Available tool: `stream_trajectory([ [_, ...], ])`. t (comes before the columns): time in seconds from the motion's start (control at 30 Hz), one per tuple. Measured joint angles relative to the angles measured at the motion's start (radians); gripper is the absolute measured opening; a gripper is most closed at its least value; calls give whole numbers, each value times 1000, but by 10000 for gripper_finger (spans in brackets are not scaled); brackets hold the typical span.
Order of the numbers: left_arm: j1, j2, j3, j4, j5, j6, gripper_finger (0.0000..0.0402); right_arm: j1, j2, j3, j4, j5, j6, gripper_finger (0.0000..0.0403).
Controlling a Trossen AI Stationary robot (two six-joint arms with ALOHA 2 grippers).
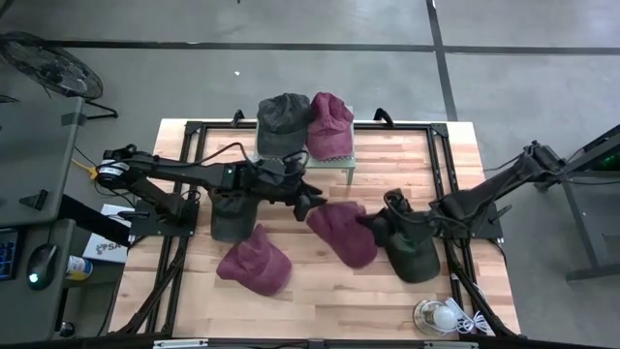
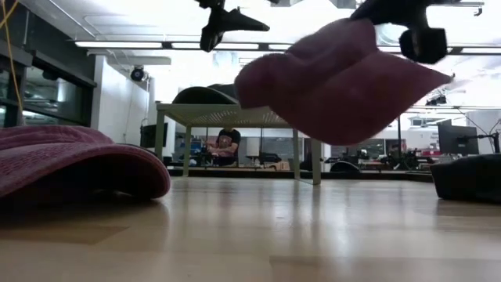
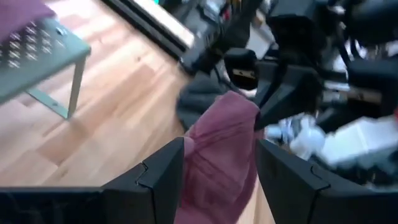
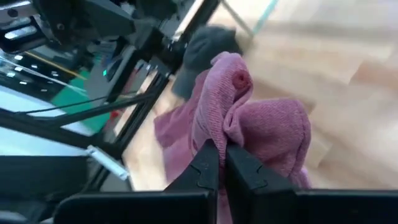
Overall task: Pick & Place hat
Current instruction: Stack the right maroon cap on top of the maroon cap on the shelf
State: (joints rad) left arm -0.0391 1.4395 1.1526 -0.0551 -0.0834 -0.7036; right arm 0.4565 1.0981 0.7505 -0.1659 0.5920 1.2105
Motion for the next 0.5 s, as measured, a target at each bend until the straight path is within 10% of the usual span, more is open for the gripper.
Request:
stream_trajectory([
  [0.5, 44, 0, 0, 153, -13, -37, 253, -53, 0, 262, -305, 64, -285, 0],
])
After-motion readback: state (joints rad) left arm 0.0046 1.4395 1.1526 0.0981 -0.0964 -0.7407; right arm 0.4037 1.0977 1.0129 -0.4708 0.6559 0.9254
